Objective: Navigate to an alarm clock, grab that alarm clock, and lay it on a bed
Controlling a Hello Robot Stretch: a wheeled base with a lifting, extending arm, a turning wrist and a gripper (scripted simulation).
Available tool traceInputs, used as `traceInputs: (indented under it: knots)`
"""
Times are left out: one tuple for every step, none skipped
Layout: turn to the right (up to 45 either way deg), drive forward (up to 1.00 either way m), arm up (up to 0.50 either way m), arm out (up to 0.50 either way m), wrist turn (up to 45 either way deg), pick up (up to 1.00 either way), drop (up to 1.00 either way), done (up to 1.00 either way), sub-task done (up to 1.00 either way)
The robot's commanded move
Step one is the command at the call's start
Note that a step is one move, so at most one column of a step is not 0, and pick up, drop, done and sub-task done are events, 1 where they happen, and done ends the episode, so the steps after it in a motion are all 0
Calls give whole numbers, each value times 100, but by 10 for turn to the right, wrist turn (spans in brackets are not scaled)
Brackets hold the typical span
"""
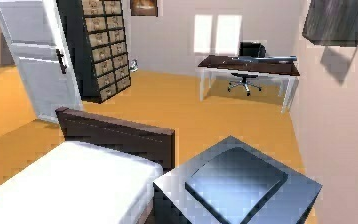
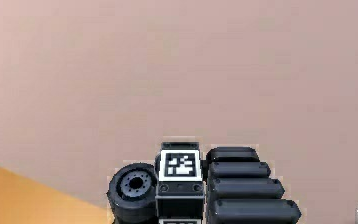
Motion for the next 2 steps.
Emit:
traceInputs:
  knots:
    - [270, 0, 0, 0, 0, 0, 0, 0, 0]
    - [0, 100, 0, 0, 0, 0, 0, 0, 0]
